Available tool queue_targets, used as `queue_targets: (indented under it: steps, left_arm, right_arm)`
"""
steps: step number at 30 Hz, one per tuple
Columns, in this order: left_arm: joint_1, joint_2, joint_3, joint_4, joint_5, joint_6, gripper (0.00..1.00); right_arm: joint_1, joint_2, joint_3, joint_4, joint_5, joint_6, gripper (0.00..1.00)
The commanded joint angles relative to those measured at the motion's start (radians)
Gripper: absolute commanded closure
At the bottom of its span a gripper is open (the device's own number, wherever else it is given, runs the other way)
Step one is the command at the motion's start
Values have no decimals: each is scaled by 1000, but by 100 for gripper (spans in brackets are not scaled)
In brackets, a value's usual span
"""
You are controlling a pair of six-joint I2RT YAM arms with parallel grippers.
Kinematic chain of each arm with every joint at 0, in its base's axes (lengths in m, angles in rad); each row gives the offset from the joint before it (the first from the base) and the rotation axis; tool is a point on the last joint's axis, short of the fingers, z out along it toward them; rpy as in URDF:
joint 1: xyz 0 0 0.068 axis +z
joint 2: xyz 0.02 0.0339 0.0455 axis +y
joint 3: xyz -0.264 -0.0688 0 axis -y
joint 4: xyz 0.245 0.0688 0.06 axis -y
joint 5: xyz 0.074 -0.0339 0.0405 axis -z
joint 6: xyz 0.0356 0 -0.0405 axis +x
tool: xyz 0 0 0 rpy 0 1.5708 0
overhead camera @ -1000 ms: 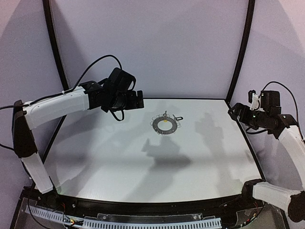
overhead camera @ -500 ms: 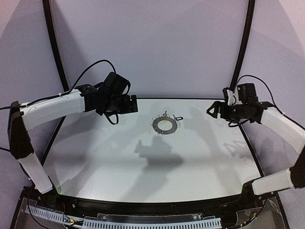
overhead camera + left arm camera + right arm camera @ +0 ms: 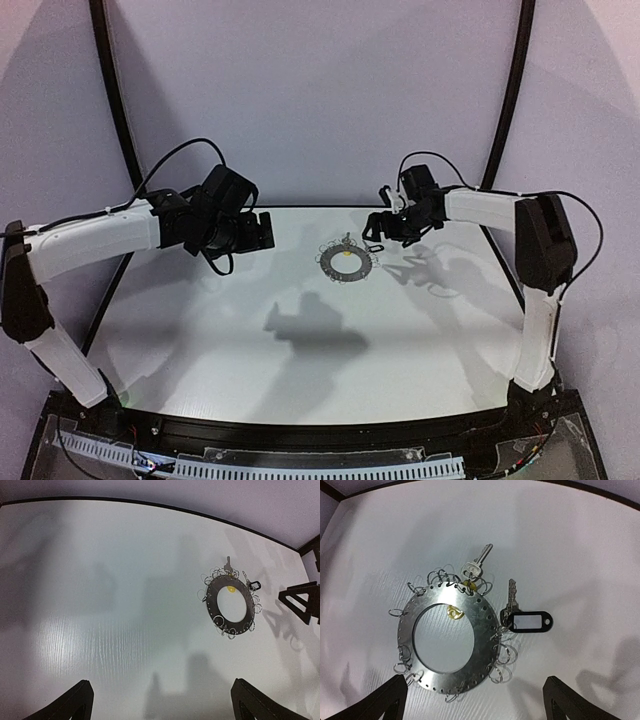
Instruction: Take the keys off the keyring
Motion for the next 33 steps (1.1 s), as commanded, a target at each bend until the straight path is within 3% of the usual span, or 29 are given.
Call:
queue_targets:
  steps: [1,10,28,33]
  left_arm:
    - [9,-53,-40,-14,-6,-38,1]
    - [8,-68,-75,-8,-12,-61,1]
    - [8,-66,-76,-5,-7,-54,0]
    - [8,-73,-78,-11,-14,-52,0]
  right_arm:
    - [11,120,120,-44,41,26,6]
    - [59,243,214,-68,159,67,25]
    - [61,351,330,-117,201,106,69]
    - [65,353,322,-129,204,110,69]
